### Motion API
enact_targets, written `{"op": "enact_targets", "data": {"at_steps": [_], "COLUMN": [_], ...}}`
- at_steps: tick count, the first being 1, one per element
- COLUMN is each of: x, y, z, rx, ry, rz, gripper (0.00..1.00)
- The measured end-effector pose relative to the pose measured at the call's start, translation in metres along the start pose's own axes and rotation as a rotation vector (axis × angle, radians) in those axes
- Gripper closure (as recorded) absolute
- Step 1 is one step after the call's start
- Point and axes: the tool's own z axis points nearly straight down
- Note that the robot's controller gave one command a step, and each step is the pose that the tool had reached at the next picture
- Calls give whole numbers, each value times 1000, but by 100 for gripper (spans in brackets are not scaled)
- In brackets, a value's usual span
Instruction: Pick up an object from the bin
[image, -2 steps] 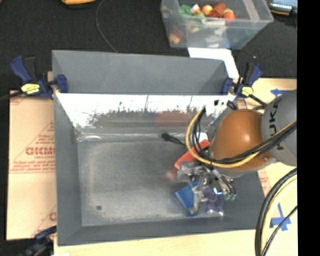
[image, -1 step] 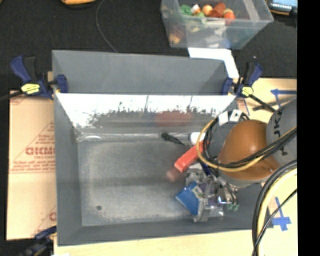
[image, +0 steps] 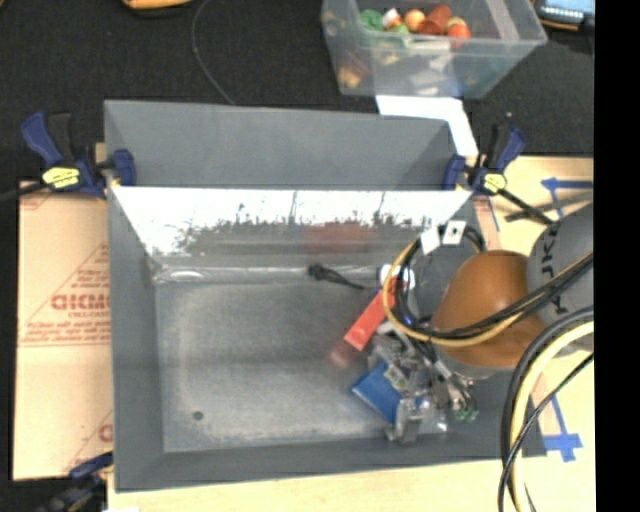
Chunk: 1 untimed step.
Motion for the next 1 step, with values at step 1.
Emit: {"op": "enact_targets", "data": {"at_steps": [1], "x": [-1], "y": [28], "z": [0], "rx": [1], "ry": [9], "rz": [90], "gripper": [100]}}
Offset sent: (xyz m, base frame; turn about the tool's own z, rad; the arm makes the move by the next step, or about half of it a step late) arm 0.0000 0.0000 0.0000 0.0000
